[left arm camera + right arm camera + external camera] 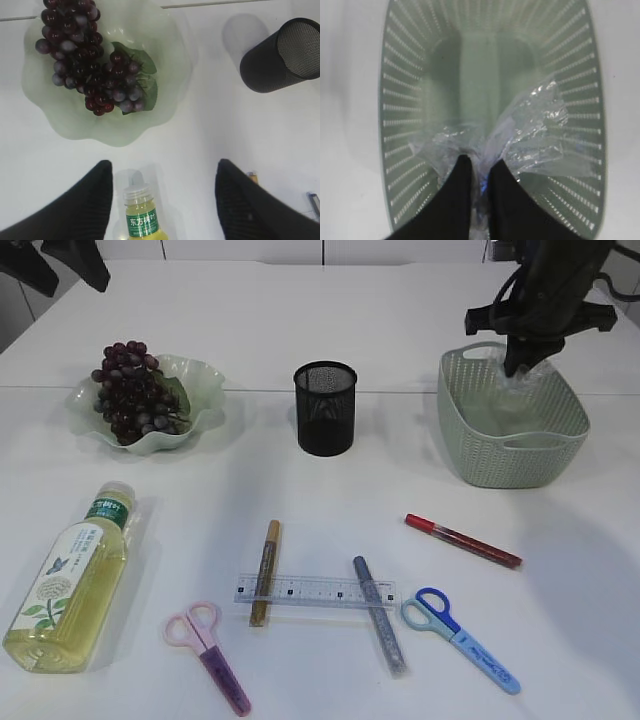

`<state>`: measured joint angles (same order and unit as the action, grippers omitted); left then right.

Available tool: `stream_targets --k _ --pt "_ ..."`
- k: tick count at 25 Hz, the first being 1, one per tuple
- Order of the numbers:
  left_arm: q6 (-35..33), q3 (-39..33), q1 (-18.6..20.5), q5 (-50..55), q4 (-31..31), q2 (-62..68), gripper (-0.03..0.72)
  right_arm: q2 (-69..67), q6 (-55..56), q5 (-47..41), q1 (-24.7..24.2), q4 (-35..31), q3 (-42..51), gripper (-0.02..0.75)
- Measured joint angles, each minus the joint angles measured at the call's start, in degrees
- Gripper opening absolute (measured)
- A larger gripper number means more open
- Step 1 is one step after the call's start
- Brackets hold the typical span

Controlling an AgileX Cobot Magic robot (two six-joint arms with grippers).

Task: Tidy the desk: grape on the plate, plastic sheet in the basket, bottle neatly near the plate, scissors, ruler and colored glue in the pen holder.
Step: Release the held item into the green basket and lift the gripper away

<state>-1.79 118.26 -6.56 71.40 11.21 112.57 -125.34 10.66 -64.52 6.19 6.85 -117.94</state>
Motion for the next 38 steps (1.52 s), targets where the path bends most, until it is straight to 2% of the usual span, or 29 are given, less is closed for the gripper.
stream_targets --k 3,6,10,12,16,18,20,21,24,26,38 --pt "0.00 0.00 0.00 0.00 0.00 0.00 0.466 -0.97 1.30 0.09 0.00 -0.38 0.00 0.059" --pt "0.00 0.00 0.00 0.00 0.00 0.00 0.465 -1.24 2.26 0.33 0.00 -0.42 0.00 0.116" --pt "0.00 0.00 0.00 0.00 0.00 0.00 0.460 -1.24 2.45 1.25 0.00 -0.42 0.00 0.349" --pt "0.00 0.00 0.00 0.00 0.00 0.00 0.459 -1.24 2.49 1.45 0.00 -0.42 0.00 0.440" --pt "0.00 0.00 0.00 0.00 0.00 0.00 0.459 -1.24 2.59 1.45 0.00 -0.42 0.00 0.477" --pt "0.00 0.00 0.00 0.00 0.00 0.00 0.459 -1.24 2.70 1.09 0.00 -0.42 0.00 0.466" --pt "0.00 0.00 0.00 0.00 0.00 0.00 0.459 -1.24 2.70 0.25 0.00 -0.42 0.00 0.411" --pt "0.00 0.00 0.00 0.00 0.00 0.00 0.459 -1.24 2.70 -0.18 0.00 -0.42 0.00 0.347" --pt "0.00 0.00 0.00 0.00 0.00 0.00 0.458 -1.24 2.41 -1.74 0.00 -0.65 0.00 0.090" --pt "0.10 0.00 0.00 0.00 0.00 0.00 0.457 -1.24 1.81 -2.37 0.00 -0.69 0.00 0.015" --pt "0.10 0.00 0.00 0.00 0.00 0.00 0.456 -1.24 1.21 -2.62 -0.10 -0.78 0.00 0.015"
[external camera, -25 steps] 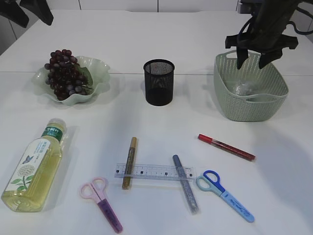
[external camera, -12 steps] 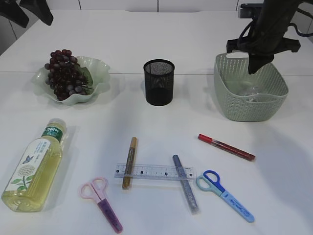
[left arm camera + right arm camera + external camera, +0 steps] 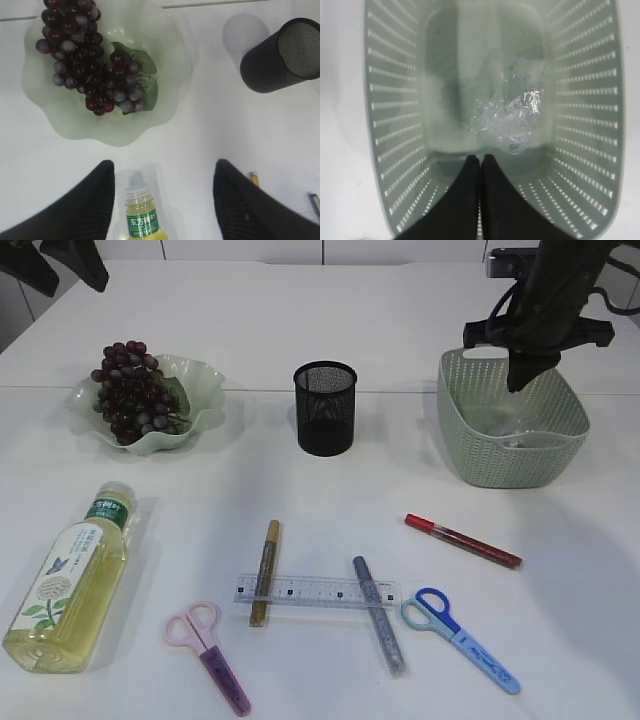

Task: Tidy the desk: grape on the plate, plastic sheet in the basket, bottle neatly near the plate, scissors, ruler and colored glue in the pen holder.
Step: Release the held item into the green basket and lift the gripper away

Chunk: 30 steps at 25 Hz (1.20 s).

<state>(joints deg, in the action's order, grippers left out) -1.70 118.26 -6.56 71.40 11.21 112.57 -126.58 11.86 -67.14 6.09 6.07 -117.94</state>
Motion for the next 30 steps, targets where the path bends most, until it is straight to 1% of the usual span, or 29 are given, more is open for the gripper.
stream_targets --k 3,4,6,9,11,12,17,23,25,27,30 --pt "0.00 0.00 0.00 0.00 0.00 0.00 0.455 0.00 0.00 0.00 0.00 -0.95 0.00 0.022" --pt "0.00 0.00 0.00 0.00 0.00 0.00 0.454 0.00 0.00 0.00 0.00 -1.69 0.00 0.053" --pt "0.40 0.00 0.00 0.00 0.00 0.00 0.452 0.00 0.00 0.00 0.00 -3.31 0.00 0.171" --pt "0.91 0.00 0.00 0.00 0.00 0.00 0.452 0.00 0.00 -1.04 0.00 -4.55 0.00 0.433" --pt "1.00 0.00 0.00 0.00 0.00 0.00 0.451 0.00 -0.15 -2.64 0.00 -4.78 0.00 0.534" --pt "1.03 0.00 0.00 0.00 0.00 0.00 0.451 0.00 -0.28 -2.85 0.00 -4.78 0.00 0.557" --pt "1.70 0.00 0.00 0.11 0.11 -1.08 0.451 0.00 -0.91 -3.29 0.00 -5.41 0.00 0.561" --pt "1.70 -0.71 0.00 0.11 0.11 -5.59 0.452 0.75 -2.02 -3.42 0.11 -10.36 0.00 0.526" --pt "2.40 -2.53 0.00 0.11 0.11 -7.68 0.467 1.93 -2.72 -3.52 0.20 -10.82 0.00 0.519" --pt "3.39 -5.52 0.00 0.11 0.11 -9.63 0.497 3.31 -2.98 -3.54 0.23 -11.08 0.00 0.516" --pt "5.57 -11.80 0.00 0.22 0.11 -12.65 0.534 6.34 -3.46 -3.64 0.23 -11.79 0.48 0.513"
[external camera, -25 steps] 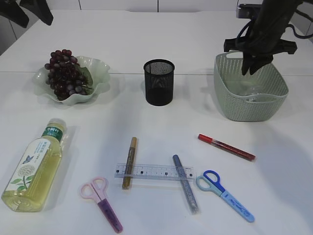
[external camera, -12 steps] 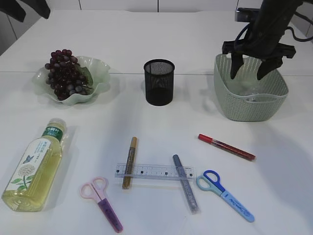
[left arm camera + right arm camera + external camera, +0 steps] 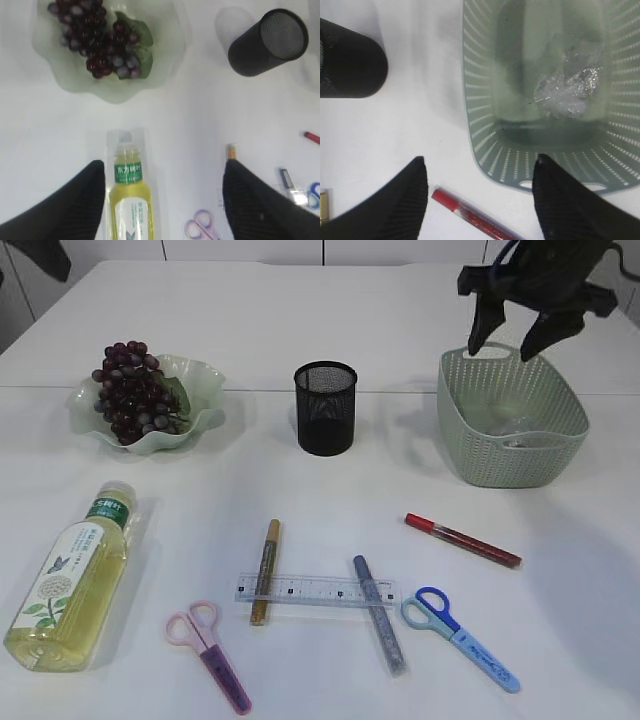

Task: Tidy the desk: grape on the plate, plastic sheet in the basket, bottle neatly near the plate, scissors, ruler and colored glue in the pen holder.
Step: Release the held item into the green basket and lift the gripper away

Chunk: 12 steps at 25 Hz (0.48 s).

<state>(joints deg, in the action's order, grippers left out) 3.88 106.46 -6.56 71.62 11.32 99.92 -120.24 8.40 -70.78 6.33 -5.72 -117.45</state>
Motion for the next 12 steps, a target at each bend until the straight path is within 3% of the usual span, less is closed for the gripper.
stream_targets --k 6,12 --pt "1.87 -10.04 0.00 0.00 -0.10 -4.95 0.551 10.71 -1.49 -0.11 0.34 -2.27 7.57 0.512" --pt "2.13 -18.09 0.00 -0.23 -1.63 -5.92 0.587 24.25 -1.85 -0.35 0.38 -2.86 21.74 0.512"
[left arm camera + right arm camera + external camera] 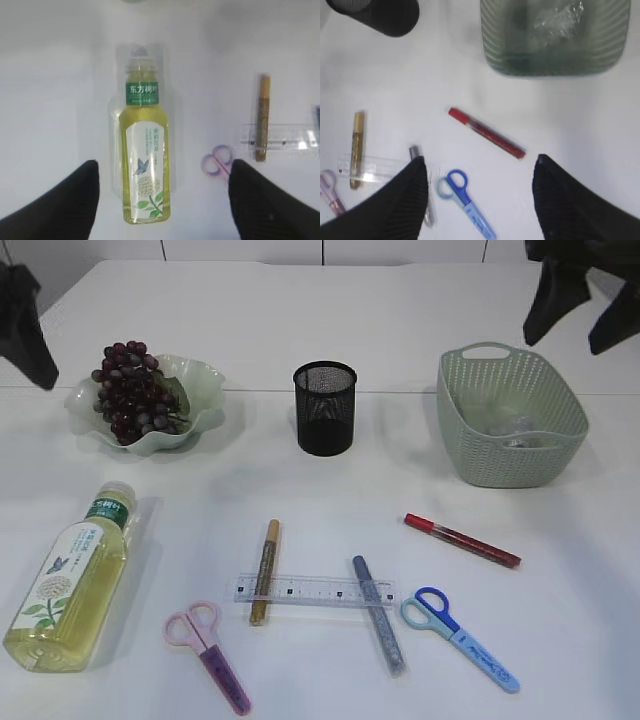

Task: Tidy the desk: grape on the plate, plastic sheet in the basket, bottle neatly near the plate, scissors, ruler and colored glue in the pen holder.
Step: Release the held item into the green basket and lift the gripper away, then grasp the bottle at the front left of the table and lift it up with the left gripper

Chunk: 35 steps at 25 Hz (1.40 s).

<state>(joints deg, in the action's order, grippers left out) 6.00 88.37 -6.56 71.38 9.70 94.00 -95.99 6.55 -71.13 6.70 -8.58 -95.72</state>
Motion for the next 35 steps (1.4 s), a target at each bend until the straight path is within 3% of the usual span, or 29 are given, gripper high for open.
stream_targets --k 5,11,23,30,35 --pt "0.03 -6.20 0.00 -0.22 -1.93 0.00 0.591 11.58 -0.25 -0.10 0.00 -1.89 11.29 0.512" --pt "0.12 -7.28 0.00 -0.43 -2.24 3.81 0.592 21.22 -0.86 -0.10 0.00 -1.16 20.63 0.512" --pt "0.91 -7.28 -5.07 -4.63 -5.38 16.69 0.592 23.86 -1.06 -0.12 0.10 -0.81 22.11 0.512" --pt "3.48 -7.28 -5.18 -5.78 -9.70 19.07 0.592 23.86 -1.06 -0.12 0.10 -0.82 22.11 0.512" --pt "3.82 -7.28 -5.18 -6.39 -8.04 19.72 0.592 23.86 -1.06 -0.22 0.10 -0.58 22.11 0.512"
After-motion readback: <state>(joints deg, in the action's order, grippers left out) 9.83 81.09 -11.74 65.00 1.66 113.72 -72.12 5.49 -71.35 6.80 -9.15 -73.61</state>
